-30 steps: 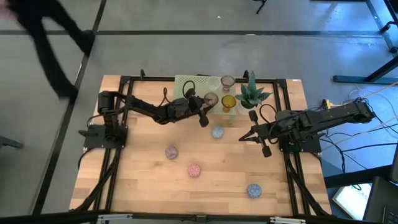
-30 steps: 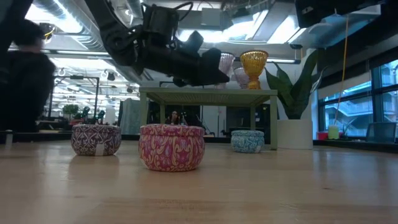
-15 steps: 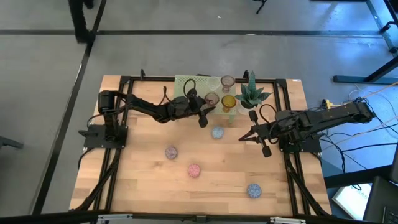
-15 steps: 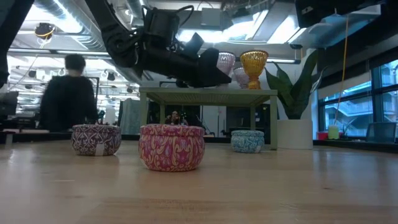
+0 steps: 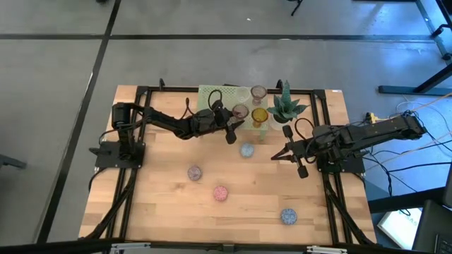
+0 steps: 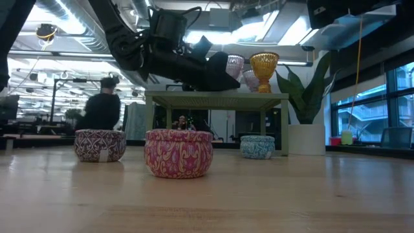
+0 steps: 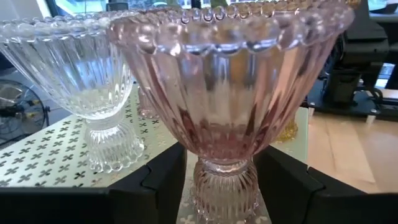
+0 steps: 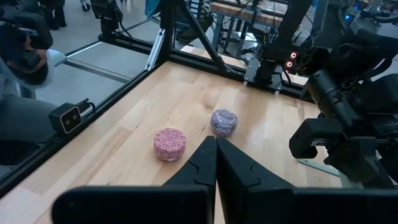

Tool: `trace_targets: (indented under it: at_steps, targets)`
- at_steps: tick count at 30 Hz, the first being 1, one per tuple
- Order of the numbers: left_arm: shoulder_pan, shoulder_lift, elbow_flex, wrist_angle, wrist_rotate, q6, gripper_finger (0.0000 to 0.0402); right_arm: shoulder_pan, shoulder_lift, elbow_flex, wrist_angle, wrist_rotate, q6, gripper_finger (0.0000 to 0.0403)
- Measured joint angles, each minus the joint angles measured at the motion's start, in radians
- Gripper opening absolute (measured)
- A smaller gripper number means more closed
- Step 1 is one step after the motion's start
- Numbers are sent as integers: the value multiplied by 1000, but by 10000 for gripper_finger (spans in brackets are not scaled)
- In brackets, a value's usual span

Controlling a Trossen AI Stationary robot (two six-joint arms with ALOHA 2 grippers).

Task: Pick & Place candle stick holders
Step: Align the purple glass candle holder with the transparent glass candle holder on the shelf

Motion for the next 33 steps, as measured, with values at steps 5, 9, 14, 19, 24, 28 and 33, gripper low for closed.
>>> trace_targets:
  at_steps: [5,9,14,19,24,28,33]
  targets:
    - [-2,0,0,0,23,17,194,0,0,0,0,0,0,7]
    - [-3,0,0,1,24,25,208,0,0,0,0,0,0,7]
    - [-3,-1,0,1,24,26,224,0,0,0,0,0,0,7]
    - [-8,-6,0,1,24,26,231,0,0,0,0,0,0,7]
    - [-12,-29,-1,-34,23,26,231,0,0,0,-1,0,0,7]
    - [-15,-45,-1,-77,23,26,231,0,0,0,-3,0,0,7]
    - [-14,-50,-1,-102,6,26,231,0,0,0,-3,0,1,7]
